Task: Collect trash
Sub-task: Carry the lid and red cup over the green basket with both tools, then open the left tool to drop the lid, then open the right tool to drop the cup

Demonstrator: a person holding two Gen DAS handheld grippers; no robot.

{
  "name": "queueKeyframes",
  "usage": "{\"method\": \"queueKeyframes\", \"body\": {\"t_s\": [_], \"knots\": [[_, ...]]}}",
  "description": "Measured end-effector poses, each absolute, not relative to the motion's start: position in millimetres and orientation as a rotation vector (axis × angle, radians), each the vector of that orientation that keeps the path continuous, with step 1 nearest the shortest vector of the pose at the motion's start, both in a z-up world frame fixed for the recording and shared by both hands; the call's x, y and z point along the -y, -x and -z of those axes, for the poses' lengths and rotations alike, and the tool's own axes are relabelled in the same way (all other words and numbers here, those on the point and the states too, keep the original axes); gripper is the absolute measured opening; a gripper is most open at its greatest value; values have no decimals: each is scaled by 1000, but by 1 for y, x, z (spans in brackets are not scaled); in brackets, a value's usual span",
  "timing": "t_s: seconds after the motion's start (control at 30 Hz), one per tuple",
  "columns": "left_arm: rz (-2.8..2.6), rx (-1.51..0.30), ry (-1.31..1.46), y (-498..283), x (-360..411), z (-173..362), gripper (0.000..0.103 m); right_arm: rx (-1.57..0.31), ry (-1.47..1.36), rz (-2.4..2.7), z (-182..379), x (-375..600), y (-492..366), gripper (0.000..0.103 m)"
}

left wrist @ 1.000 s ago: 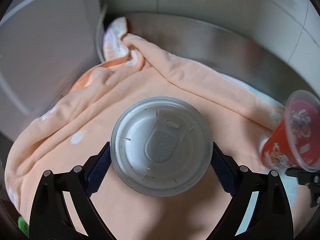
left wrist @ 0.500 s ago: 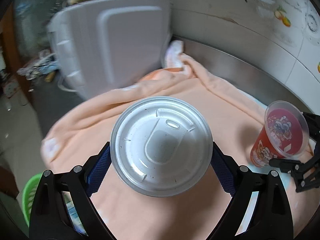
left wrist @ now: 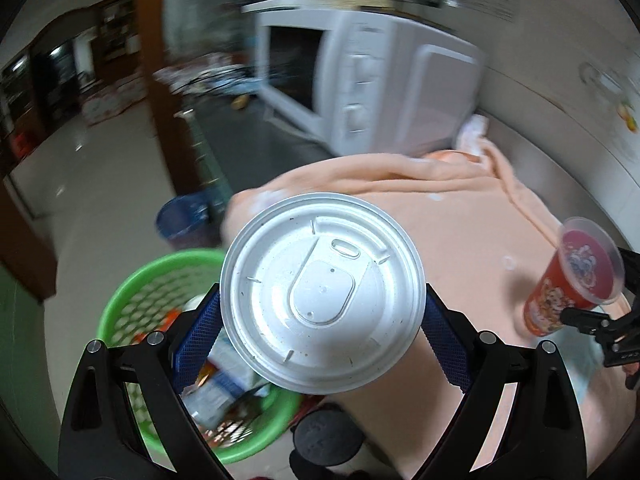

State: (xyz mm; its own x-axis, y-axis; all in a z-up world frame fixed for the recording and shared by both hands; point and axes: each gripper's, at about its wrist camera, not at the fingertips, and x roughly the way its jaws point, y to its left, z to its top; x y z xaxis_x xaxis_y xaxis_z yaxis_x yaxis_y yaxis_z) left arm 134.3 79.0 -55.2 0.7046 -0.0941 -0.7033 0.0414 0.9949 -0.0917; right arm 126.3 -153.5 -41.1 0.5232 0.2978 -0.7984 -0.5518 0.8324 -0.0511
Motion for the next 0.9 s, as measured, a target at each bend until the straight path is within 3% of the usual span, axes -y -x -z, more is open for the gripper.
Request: {"method": "queueKeyframes", "body": {"t_s": [0.47,0.9], "knots": [[-152,-907,255,-117,-186,113,92,-875,374,-658,36,75,-125,72],[-211,-947,359,-104,-225,136,94,-872,394,-765,41,20,-127,72]]}}
